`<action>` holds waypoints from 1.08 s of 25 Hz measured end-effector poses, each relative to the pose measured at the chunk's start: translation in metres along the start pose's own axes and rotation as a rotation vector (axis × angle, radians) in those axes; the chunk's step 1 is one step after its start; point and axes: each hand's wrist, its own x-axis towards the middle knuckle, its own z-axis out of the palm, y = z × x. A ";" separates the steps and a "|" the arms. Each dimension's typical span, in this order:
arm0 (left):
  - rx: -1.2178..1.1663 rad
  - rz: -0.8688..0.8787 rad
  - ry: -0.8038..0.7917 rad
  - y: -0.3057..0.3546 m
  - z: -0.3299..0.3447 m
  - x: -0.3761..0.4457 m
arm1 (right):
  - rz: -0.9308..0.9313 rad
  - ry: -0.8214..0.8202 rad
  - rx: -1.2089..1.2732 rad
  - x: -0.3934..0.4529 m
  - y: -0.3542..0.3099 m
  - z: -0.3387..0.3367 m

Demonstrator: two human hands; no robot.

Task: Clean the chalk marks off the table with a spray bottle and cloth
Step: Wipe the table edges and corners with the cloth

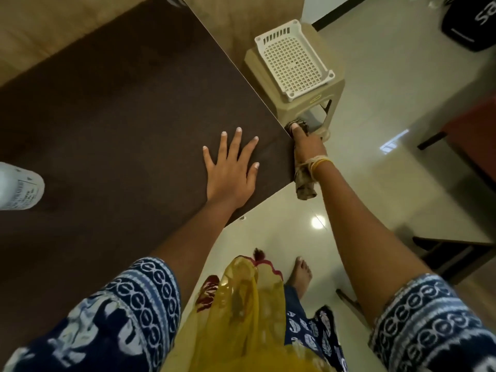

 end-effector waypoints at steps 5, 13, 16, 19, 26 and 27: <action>0.013 -0.019 -0.025 0.001 -0.003 0.000 | 0.160 0.225 0.426 -0.010 0.030 0.016; -0.005 -0.037 -0.040 0.002 -0.003 0.001 | 0.483 0.101 1.348 -0.033 0.065 0.067; 0.013 -0.041 -0.029 0.003 -0.002 0.000 | 0.496 0.198 1.364 -0.011 0.053 0.052; 0.015 -0.036 -0.034 0.002 -0.003 0.001 | 0.356 0.162 0.960 0.028 0.033 0.017; 0.015 -0.041 -0.044 0.002 -0.005 -0.001 | -0.243 0.010 -0.450 0.011 0.012 0.016; 0.023 -0.043 -0.044 0.002 -0.006 -0.001 | -0.341 0.049 -0.467 0.001 0.026 0.014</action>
